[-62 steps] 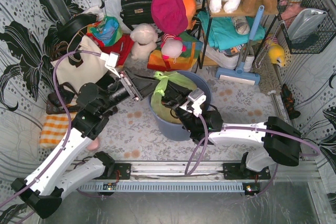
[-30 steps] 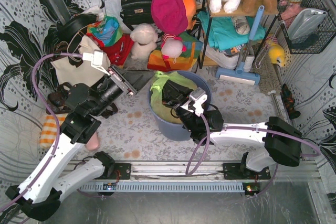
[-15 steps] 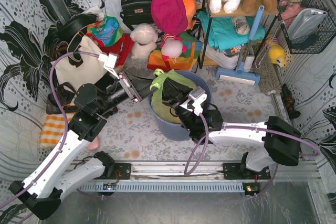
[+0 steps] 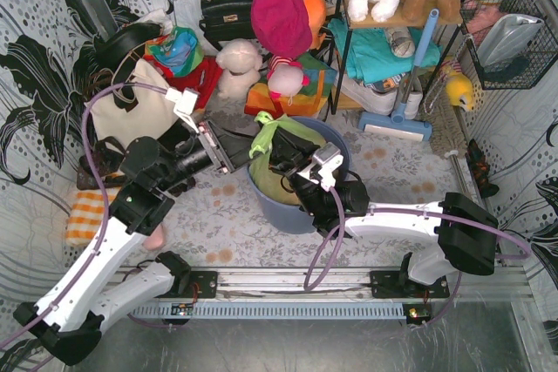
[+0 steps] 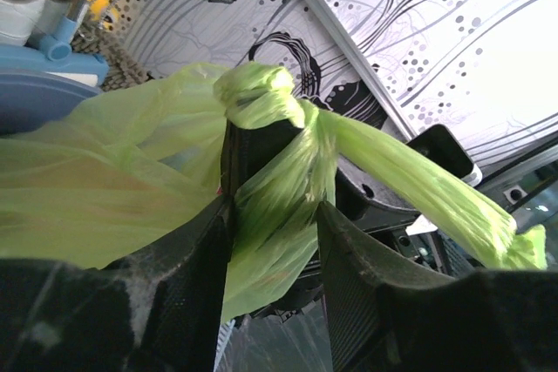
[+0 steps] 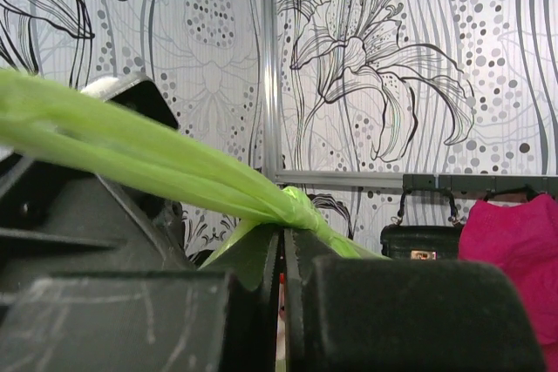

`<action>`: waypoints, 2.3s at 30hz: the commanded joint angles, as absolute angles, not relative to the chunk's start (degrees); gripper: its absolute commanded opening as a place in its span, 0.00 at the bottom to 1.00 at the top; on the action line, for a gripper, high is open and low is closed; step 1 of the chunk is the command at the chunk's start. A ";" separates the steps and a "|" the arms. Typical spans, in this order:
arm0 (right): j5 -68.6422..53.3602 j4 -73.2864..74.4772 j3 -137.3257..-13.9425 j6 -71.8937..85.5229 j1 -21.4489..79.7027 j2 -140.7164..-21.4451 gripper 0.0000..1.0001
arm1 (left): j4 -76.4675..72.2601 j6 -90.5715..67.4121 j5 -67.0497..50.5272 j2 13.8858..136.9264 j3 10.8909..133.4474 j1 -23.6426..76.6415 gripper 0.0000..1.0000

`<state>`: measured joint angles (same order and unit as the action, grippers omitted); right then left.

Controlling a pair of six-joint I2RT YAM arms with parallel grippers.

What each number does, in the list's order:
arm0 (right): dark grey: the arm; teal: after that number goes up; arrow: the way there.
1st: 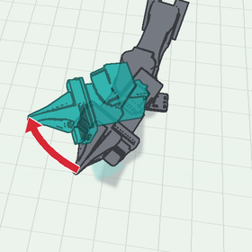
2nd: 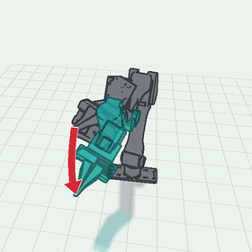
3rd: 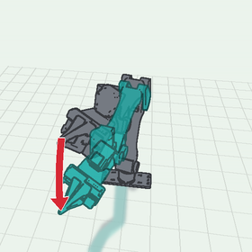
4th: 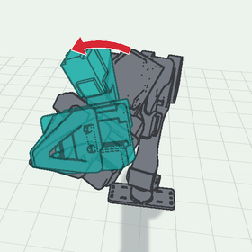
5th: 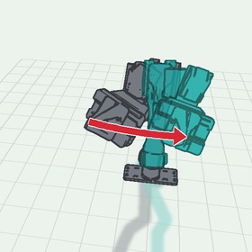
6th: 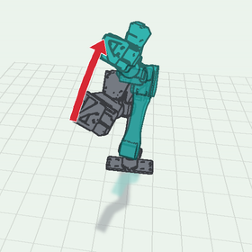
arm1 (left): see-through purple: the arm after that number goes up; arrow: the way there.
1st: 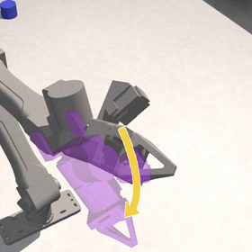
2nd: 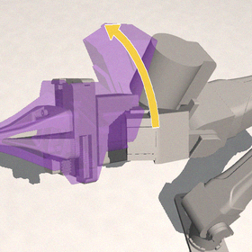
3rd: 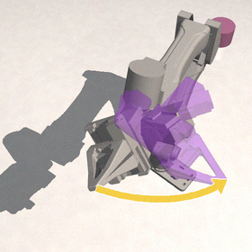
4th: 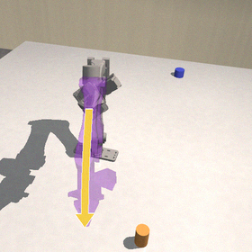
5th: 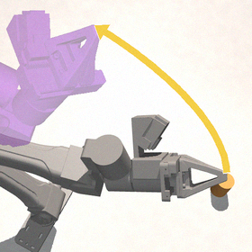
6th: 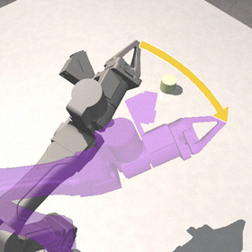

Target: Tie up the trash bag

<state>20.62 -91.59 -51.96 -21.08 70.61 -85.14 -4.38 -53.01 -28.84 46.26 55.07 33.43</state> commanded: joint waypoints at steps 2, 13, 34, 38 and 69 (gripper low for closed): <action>20.92 -97.12 -53.36 -21.04 70.62 -85.39 0.00 | 2.95 -44.38 -26.11 46.27 64.44 33.88 0.53; 20.75 -97.12 -52.82 -20.40 70.58 -84.73 0.00 | 10.33 -40.89 -13.56 46.94 72.52 33.82 0.53; 20.22 -97.22 -52.86 -19.14 70.58 -85.06 0.00 | 1.80 -49.12 -16.57 52.17 68.24 33.67 0.61; 20.11 -97.12 -52.74 -19.03 70.58 -84.99 0.00 | 1.05 -49.43 -16.97 52.46 67.87 33.57 0.59; 19.72 -97.21 -49.65 -15.41 70.58 -83.84 0.14 | 1.81 -46.27 -16.20 54.50 71.76 33.05 0.31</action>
<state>20.56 -91.74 -51.16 -18.52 70.59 -85.03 4.03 -48.31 -15.59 53.87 68.79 32.88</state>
